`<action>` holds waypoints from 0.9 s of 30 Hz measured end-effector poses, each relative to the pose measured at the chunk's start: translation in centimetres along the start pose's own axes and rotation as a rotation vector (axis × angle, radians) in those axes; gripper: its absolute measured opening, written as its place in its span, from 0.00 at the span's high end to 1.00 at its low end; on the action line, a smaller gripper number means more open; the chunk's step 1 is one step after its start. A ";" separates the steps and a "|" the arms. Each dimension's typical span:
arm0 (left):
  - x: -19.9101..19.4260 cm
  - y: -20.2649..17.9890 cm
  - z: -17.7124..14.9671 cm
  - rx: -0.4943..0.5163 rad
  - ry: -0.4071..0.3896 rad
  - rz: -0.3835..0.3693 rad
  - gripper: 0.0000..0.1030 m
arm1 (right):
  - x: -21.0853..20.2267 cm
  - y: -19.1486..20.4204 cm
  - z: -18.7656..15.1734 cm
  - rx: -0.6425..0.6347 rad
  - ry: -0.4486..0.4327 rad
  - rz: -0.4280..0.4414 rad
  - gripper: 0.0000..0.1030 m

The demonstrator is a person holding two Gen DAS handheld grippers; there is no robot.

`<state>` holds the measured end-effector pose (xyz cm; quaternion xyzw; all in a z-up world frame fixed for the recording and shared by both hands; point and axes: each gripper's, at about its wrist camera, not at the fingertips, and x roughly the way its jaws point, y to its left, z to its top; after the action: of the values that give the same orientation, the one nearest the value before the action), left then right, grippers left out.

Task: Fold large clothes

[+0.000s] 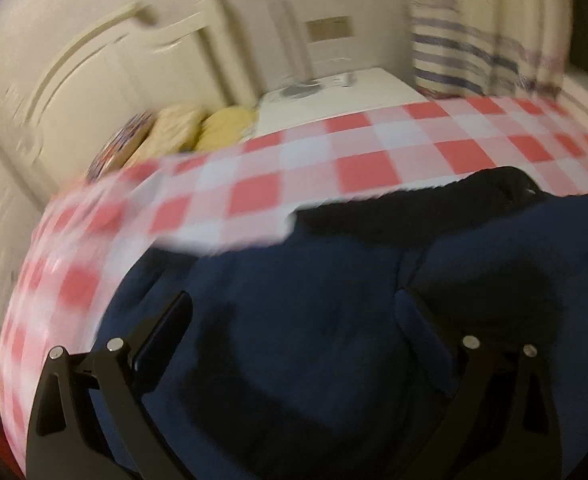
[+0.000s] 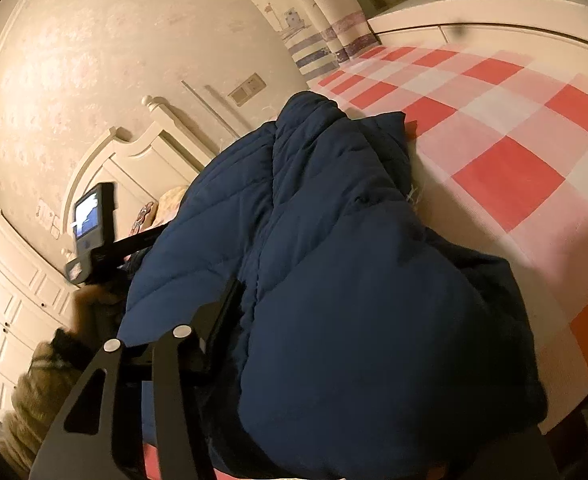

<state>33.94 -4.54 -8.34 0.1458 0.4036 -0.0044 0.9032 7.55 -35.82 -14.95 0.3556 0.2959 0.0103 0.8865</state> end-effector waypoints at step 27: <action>-13.5 0.9 -19.0 0.194 -0.110 -0.384 0.08 | -5.6 7.4 3.5 -0.215 -0.168 0.001 0.73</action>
<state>11.14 -0.12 -10.21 0.1522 0.3718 -0.2232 0.8881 6.18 -33.77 -5.36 0.2583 0.2178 0.0129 0.9411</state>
